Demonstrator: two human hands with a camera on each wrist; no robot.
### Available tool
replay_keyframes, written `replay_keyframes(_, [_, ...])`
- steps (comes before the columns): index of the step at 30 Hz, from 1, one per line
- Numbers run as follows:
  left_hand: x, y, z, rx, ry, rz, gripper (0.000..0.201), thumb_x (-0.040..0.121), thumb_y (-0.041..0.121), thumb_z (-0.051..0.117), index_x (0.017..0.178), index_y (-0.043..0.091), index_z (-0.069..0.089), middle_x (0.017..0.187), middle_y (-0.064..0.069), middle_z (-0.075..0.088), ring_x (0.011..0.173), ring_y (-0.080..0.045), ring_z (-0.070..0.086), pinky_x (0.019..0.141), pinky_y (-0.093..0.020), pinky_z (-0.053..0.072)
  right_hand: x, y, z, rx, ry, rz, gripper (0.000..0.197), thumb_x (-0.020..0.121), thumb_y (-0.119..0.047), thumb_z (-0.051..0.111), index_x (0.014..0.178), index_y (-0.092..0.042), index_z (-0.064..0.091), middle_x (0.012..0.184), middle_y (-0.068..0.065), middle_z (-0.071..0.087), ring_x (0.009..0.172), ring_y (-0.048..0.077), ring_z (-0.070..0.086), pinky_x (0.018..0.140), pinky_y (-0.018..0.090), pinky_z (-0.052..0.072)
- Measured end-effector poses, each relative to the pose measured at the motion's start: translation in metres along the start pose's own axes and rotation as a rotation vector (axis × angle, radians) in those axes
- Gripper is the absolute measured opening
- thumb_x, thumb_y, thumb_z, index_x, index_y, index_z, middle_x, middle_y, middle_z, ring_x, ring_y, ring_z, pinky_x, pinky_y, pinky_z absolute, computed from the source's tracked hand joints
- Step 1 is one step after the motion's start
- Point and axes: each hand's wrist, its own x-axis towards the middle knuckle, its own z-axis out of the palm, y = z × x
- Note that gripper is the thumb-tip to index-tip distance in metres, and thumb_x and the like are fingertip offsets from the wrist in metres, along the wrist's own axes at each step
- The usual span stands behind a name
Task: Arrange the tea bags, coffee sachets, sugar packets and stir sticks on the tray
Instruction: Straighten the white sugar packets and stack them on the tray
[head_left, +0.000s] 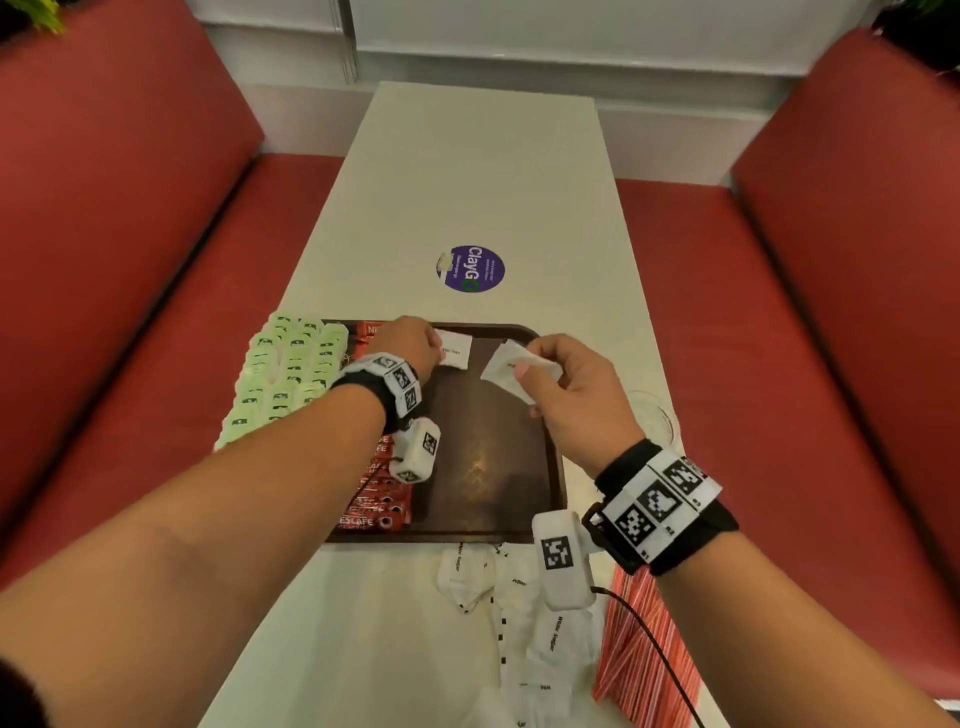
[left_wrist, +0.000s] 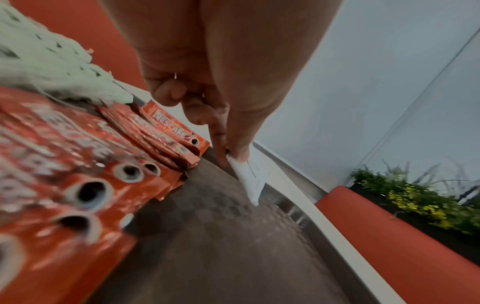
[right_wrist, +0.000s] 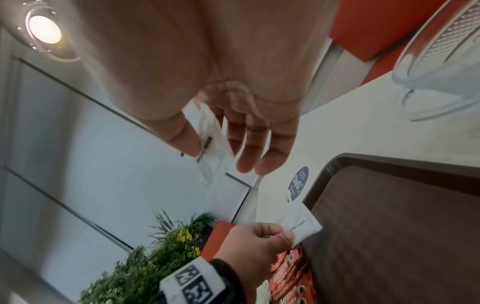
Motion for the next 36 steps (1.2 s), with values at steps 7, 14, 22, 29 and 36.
replay_keyframes(7, [0.043,0.001,0.013,0.205,-0.018,0.011,0.022,0.088,0.032,0.067,0.103,0.017,0.074,0.106,-0.006,0.072,0.097,-0.028,0.067,0.087,-0.037,0.056,0.009,0.001,0.002,0.111,0.022,0.077,0.006,0.095,-0.019,0.066,0.093,-0.024,0.066,0.087,0.003,0.071,0.054,0.015,0.061,0.047,0.018,0.046])
replay_keyframes(14, [0.032,0.001,0.006,0.24,-0.003,0.087,0.027,0.091,0.035,0.063,0.1,0.014,0.076,0.104,-0.006,0.073,0.097,-0.027,0.066,0.08,-0.031,0.05,0.013,0.007,0.006,0.062,0.005,0.102,0.005,0.095,-0.019,0.066,0.099,-0.021,0.069,0.081,0.004,0.071,0.054,0.012,0.062,0.053,0.02,0.049])
replay_keyframes(22, [-0.073,0.033,-0.042,-0.46,-0.088,0.403,0.032,0.097,0.05,0.052,0.081,0.032,0.073,0.077,0.016,0.071,0.071,0.005,0.061,0.065,-0.009,0.042,0.014,0.01,0.01,0.041,0.016,0.104,0.005,0.095,-0.019,0.067,0.098,-0.021,0.069,0.09,0.005,0.072,0.064,0.016,0.067,0.051,0.016,0.046])
replay_keyframes(29, [-0.095,0.023,-0.032,-0.491,-0.027,0.508,0.02,0.091,0.029,0.07,0.109,0.02,0.073,0.09,0.018,0.072,0.083,0.0,0.065,0.077,-0.021,0.052,0.014,0.006,0.01,0.056,-0.005,0.079,0.008,0.095,-0.019,0.066,0.093,-0.025,0.07,0.092,0.006,0.074,0.079,0.021,0.072,0.057,0.018,0.052])
replay_keyframes(36, [-0.091,0.03,-0.05,-0.304,-0.09,0.648,0.02,0.095,0.023,0.063,0.114,0.025,0.07,0.105,0.007,0.068,0.1,-0.01,0.061,0.089,-0.03,0.049,0.012,0.013,0.016,-0.201,-0.054,-0.01,0.015,0.089,-0.025,0.069,0.102,-0.017,0.073,0.087,-0.005,0.071,0.078,0.009,0.066,0.074,0.031,0.056])
